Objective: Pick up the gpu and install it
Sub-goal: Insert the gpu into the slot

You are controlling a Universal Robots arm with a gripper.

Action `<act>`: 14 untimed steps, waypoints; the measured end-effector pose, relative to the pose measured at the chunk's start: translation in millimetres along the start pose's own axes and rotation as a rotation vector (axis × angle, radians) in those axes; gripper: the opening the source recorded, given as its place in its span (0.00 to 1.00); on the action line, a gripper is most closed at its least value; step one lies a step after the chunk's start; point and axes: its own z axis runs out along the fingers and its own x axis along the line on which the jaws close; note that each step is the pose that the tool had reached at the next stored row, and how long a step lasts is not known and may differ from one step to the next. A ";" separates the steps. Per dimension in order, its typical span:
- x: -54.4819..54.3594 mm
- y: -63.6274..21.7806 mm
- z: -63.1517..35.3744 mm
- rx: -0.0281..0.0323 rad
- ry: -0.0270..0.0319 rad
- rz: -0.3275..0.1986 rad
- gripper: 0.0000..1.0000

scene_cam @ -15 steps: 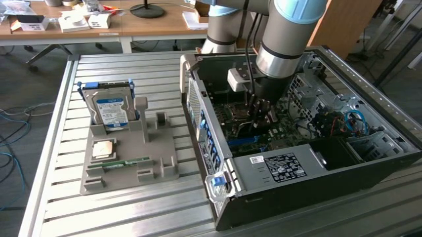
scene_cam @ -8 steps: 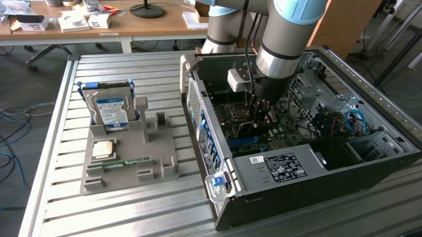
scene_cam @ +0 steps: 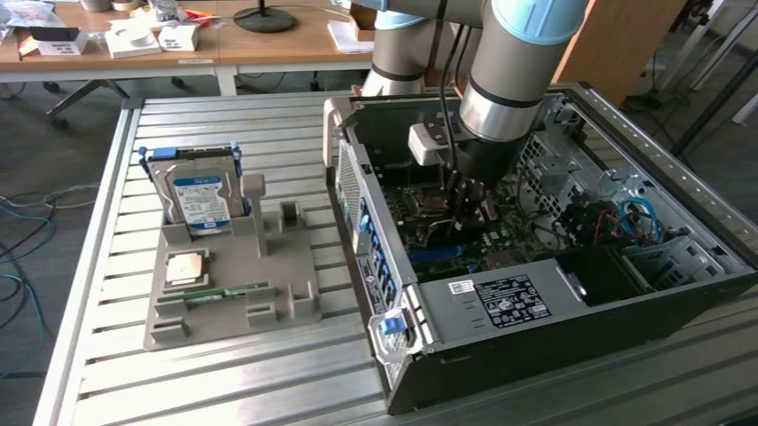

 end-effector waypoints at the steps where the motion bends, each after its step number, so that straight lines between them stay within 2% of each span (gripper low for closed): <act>1: 0.0 0.0 0.1 0.0000 -0.0001 0.001 0.26; 14: 0.0 0.0 1.1 0.0005 -0.0004 0.008 0.26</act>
